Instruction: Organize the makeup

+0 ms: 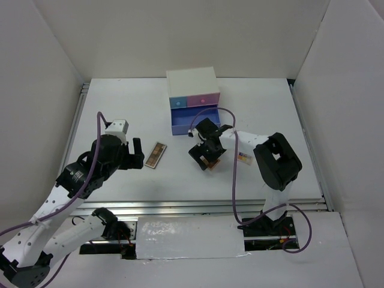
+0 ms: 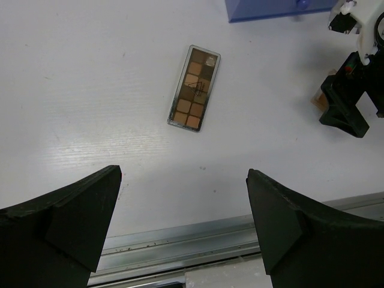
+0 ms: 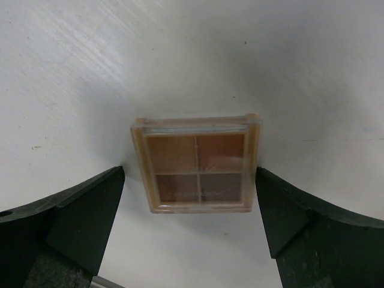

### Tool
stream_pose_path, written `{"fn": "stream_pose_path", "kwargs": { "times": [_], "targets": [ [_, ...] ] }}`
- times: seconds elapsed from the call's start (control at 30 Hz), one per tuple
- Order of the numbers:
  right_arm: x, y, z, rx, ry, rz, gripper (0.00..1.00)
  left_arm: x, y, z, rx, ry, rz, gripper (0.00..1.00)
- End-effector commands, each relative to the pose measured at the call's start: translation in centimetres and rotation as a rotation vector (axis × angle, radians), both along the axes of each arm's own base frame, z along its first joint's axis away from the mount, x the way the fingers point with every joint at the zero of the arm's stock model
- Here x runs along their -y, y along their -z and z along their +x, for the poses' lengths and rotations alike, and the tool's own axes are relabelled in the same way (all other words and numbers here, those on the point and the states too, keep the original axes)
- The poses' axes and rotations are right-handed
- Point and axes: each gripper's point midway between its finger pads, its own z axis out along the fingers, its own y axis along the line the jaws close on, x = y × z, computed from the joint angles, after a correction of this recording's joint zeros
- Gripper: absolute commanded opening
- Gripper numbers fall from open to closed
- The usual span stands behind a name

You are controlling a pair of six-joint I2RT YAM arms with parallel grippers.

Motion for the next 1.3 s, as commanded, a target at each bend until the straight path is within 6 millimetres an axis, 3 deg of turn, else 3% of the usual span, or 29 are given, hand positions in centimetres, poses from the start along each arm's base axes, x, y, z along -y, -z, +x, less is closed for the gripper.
{"fn": "stream_pose_path", "kwargs": {
  "times": [0.0,0.1,0.2,0.27,0.3,0.37,0.4,0.47,0.6,0.63,0.77,0.8,0.83,0.9,0.97,1.0,1.03,1.13,1.27],
  "targets": [
    [-1.3,-0.7,-1.1,-0.047,-0.036,0.052,0.97,0.3,-0.9,0.5,0.051,0.021,-0.013,1.00],
    [-1.5,-0.3,-1.0,-0.034,-0.031,0.060,0.97,0.4,-0.9,0.4,0.048,0.025,-0.015,0.99],
    [-1.0,0.5,-1.2,-0.072,-0.025,0.015,0.89,0.5,-1.0,0.4,0.051,0.034,-0.017,0.99],
    [-1.2,0.2,-0.8,-0.038,-0.013,0.006,0.74,0.4,-1.1,0.3,0.058,0.033,-0.023,0.99],
    [-1.4,-0.2,-0.3,-0.003,-0.008,0.008,0.57,0.4,-1.2,0.2,0.063,0.033,-0.027,0.99],
    [-1.5,-1.8,0.7,0.108,0.020,-0.017,0.50,0.4,-1.4,0.1,0.074,0.037,-0.035,0.99],
    [-2.1,-2.8,1.2,0.151,0.015,0.007,0.41,0.4,-1.5,0.1,0.079,0.037,-0.038,0.99],
    [-3.7,-6.1,1.6,0.251,-0.004,0.075,0.39,0.4,-1.6,0.0,0.084,0.041,-0.041,0.99],
    [-6.7,-12.3,3.3,0.400,-0.012,0.235,0.41,0.4,-1.6,0.0,0.081,0.040,-0.041,1.00],
    [-7.4,-14.4,4.8,0.460,0.017,0.259,0.40,0.5,-1.5,0.0,0.080,0.046,-0.042,0.99],
    [-8.7,-19.3,10.7,0.655,0.221,0.319,0.38,0.7,-1.4,0.0,0.078,0.057,-0.042,0.99],
    [-8.9,-21.7,12.8,0.725,0.298,0.357,0.38,0.8,-1.4,0.0,0.077,0.057,-0.044,0.99],
    [-9.3,-20.4,14.2,0.725,0.339,0.338,0.37,0.7,-1.5,0.0,0.079,0.054,-0.045,1.00],
    [-9.8,-21.0,17.3,0.800,0.431,0.329,0.38,0.6,-1.6,-0.1,0.085,0.050,-0.048,0.99],
    [-9.9,-20.7,19.1,0.801,0.469,0.317,0.38,0.5,-1.7,-0.2,0.091,0.047,-0.051,0.99],
    [-10.2,-22.0,19.9,0.804,0.490,0.323,0.38,0.4,-1.8,-0.3,0.096,0.047,-0.058,0.99],
    [-10.2,-20.0,20.9,0.774,0.503,0.297,0.38,0.4,-2.0,-0.3,0.104,0.046,-0.060,0.99],
    [-9.5,-19.0,22.2,0.743,0.555,0.292,0.39,0.3,-2.2,-0.5,0.116,0.049,-0.068,0.99],
    [-8.2,-17.2,21.8,0.700,0.586,0.306,0.42,0.4,-2.2,-0.5,0.113,0.055,-0.070,0.99]
  ]
}}
